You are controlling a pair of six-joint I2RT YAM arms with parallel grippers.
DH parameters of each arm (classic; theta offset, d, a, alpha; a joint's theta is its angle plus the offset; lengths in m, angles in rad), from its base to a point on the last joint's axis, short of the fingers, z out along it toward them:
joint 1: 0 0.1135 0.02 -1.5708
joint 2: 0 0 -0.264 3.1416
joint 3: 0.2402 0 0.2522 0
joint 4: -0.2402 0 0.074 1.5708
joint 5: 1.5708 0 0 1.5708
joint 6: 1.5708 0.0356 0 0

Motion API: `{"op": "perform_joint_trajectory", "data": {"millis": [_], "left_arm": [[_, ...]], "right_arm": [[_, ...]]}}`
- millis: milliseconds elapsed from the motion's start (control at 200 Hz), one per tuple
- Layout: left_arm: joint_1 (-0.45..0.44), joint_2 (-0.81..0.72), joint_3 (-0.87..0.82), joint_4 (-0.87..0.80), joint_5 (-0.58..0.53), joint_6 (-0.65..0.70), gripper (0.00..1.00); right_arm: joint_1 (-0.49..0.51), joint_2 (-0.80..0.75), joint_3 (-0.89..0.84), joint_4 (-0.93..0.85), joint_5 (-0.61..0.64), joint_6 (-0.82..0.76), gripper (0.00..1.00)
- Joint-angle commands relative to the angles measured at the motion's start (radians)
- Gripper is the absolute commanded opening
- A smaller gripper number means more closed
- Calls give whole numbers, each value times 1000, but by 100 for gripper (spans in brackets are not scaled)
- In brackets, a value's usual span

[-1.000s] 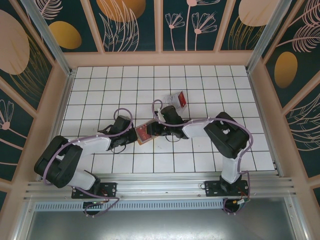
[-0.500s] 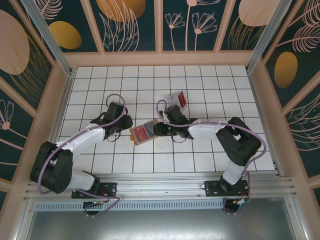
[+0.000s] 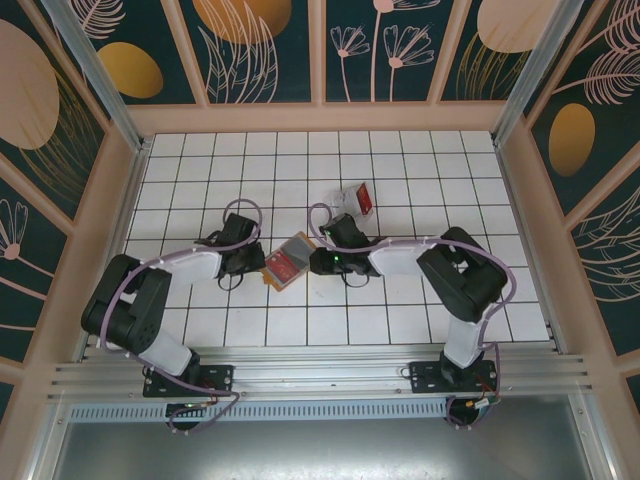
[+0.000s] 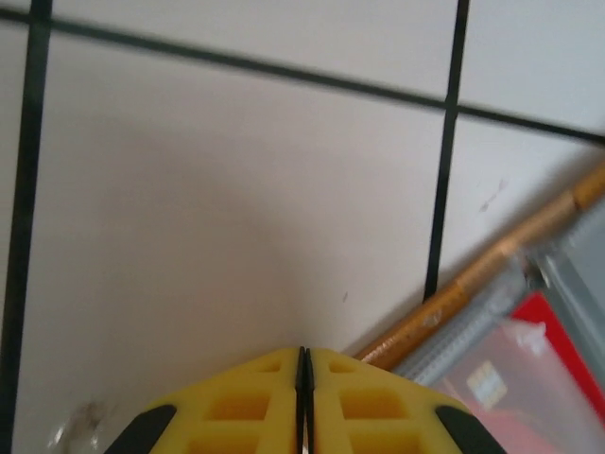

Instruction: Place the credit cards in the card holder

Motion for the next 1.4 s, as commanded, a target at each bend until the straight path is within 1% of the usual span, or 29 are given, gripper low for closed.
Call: {"op": "perform_joint_trajectory", "data": {"millis": [0, 100, 180, 300, 415, 521, 686, 796, 876, 996, 1036, 1181, 1226, 1311, 1371, 1396], "left_arm": [[-16, -51, -81, -8, 89, -41, 14], [-63, -102, -116, -19, 94, -82, 15], [-128, -119, -126, 6, 112, -132, 15], [-225, -73, -108, 91, 160, -207, 15], [-294, -12, -52, 142, 158, -244, 15], [-325, 40, -2, 184, 166, -258, 15], [-338, 68, 73, 220, 161, -258, 15], [-341, 62, 145, 210, 146, -248, 17], [-341, 38, 176, 190, 122, -232, 19], [-341, 5, 203, 133, 62, -193, 25], [-340, 3, 211, 118, 42, -182, 29], [-331, 56, 287, 82, -5, -129, 38], [-320, 83, 307, 87, -7, -119, 40], [-282, 135, 359, 114, 25, -112, 44], [-251, 160, 397, 134, 60, -106, 48], [-241, 197, 416, 136, 63, -102, 49]], "right_arm": [[-19, 79, 104, -23, 13, -45, 22], [-31, 162, 232, -78, -25, -89, 22], [-43, 238, 348, -133, -88, -126, 22], [-53, 330, 504, -226, -178, -193, 22], [-52, 392, 619, -330, -247, -264, 22], [-58, 410, 645, -370, -316, -299, 22], [-93, 339, 584, -328, -379, -290, 23], [-128, 254, 542, -306, -350, -285, 24], [-165, 163, 483, -262, -330, -260, 26], [-202, 34, 424, -237, -297, -252, 31], [-208, -4, 414, -241, -271, -259, 32], [-213, -133, 340, -238, -28, -256, 37], [-253, -165, 309, -236, 47, -249, 38], [-280, -197, 283, -260, 191, -251, 43], [-301, -187, 296, -304, 237, -267, 45], [-305, -181, 301, -318, 254, -273, 46]]}}
